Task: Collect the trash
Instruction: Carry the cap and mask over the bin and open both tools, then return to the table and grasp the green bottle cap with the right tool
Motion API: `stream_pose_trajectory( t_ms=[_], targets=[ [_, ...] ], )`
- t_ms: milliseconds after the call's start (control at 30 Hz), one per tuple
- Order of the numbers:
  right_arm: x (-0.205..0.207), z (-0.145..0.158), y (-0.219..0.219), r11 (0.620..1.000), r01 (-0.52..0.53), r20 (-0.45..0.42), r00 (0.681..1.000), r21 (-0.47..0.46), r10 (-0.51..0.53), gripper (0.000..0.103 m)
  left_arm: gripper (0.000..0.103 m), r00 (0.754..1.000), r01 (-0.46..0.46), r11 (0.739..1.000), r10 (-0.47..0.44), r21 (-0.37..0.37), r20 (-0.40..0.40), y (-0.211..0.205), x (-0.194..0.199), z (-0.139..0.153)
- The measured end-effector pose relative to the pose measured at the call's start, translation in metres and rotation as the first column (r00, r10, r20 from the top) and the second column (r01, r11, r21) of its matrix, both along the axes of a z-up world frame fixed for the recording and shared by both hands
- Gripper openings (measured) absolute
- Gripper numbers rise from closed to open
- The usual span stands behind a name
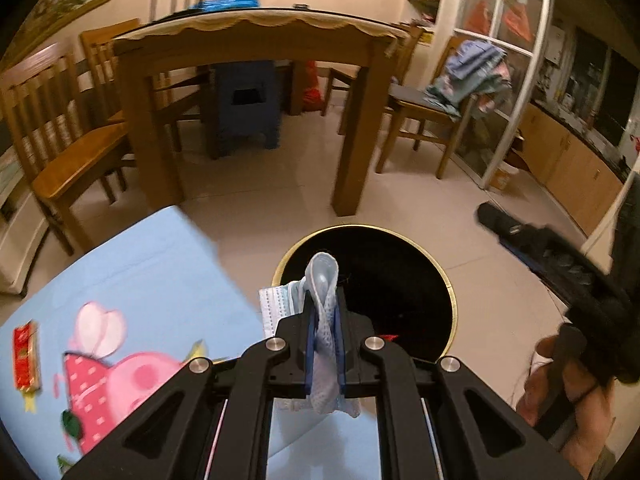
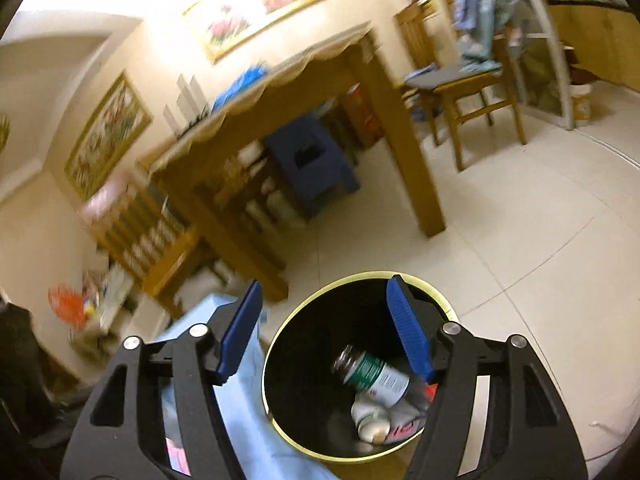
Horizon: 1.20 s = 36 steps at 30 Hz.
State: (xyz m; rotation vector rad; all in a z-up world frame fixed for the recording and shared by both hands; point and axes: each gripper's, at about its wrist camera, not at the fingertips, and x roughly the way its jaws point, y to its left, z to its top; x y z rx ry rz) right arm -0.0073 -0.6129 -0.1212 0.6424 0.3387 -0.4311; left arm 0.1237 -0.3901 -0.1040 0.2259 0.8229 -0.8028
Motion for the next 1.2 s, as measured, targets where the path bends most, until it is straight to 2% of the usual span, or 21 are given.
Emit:
stream_pose_trajectory(
  t_ms=[100,200,300,400,467,567,700,767,800,867,967,1000,1067,1100,1133,1167,1200],
  targets=[
    [-0.028,0.007,-0.018,0.996,0.079,0.073,0.994,0.031,-0.082,0.069,0.013,0.999,0.036,0.999,-0.036,0.012,-0.003,-0.032,0.0,-0.004],
    [-0.047,0.009,-0.034,0.99,0.129,0.105,0.985,0.05,-0.134,0.07,0.032,0.998,0.059,0.998,-0.059,0.023,0.003,-0.06,0.001,-0.01],
    [-0.056,0.007,-0.045,0.987,0.141,0.108,0.983,0.074,-0.149,0.07,0.034,0.997,0.073,0.996,-0.073,0.043,0.003,-0.081,0.002,-0.018],
    [-0.062,0.008,-0.046,0.986,0.148,0.112,0.982,0.072,-0.155,0.071,0.047,0.997,0.067,0.997,-0.066,0.037,-0.026,-0.084,0.006,-0.027],
    [-0.059,0.01,-0.045,0.988,0.142,0.109,0.983,0.059,-0.148,0.072,0.047,0.998,0.063,0.997,-0.062,0.035,-0.034,-0.08,0.005,-0.029],
    [-0.056,0.011,-0.036,0.991,0.128,0.095,0.987,0.042,-0.131,0.073,0.052,0.999,0.04,0.998,-0.039,0.042,-0.032,-0.065,0.002,-0.028],
    [-0.033,0.011,-0.019,0.998,0.065,0.068,0.996,0.003,-0.065,0.073,0.075,1.0,-0.014,1.0,0.015,0.005,-0.017,-0.013,-0.011,-0.012],
    [-0.018,0.014,0.0,0.999,-0.024,0.054,0.998,-0.041,0.026,0.075,0.087,0.999,-0.043,0.999,0.043,-0.006,0.013,0.018,-0.024,-0.003],
    [-0.007,0.015,0.014,0.991,-0.113,0.046,0.992,-0.073,0.116,0.075,0.092,0.997,-0.066,0.998,0.066,-0.007,0.035,0.042,-0.033,0.001],
    [0.011,0.017,0.041,0.955,-0.269,0.025,0.961,-0.123,0.274,0.075,0.093,0.992,-0.104,0.995,0.103,0.005,0.079,0.089,-0.049,0.004],
    [0.039,0.011,0.101,0.82,-0.551,-0.025,0.832,-0.152,0.554,0.076,0.096,0.973,-0.194,0.98,0.187,0.036,0.136,0.157,-0.062,0.005],
    [0.048,0.006,0.131,0.751,-0.642,-0.057,0.765,-0.153,0.642,0.076,0.096,0.958,-0.252,0.967,0.242,0.046,0.155,0.189,-0.064,0.004],
    [0.06,-0.003,0.181,0.629,-0.765,-0.109,0.643,-0.136,0.758,0.076,0.096,0.919,-0.374,0.926,0.362,0.056,0.156,0.255,-0.062,0.0],
    [0.065,-0.011,0.219,0.544,-0.831,-0.152,0.556,-0.12,0.817,0.077,0.096,0.9,-0.423,0.904,0.411,0.057,0.146,0.28,-0.06,-0.002],
    [0.066,-0.015,0.24,0.506,-0.855,-0.182,0.519,-0.118,0.835,0.077,0.096,0.872,-0.481,0.875,0.47,0.058,0.139,0.311,-0.058,-0.004],
    [0.067,-0.02,0.266,0.451,-0.885,-0.215,0.465,-0.115,0.859,0.077,0.096,0.851,-0.518,0.854,0.507,0.056,0.137,0.332,-0.056,-0.005],
    [0.066,-0.026,0.3,0.355,-0.929,-0.233,0.37,-0.105,0.899,0.077,0.096,0.817,-0.571,0.819,0.56,0.056,0.135,0.362,-0.055,-0.007]
  ],
)
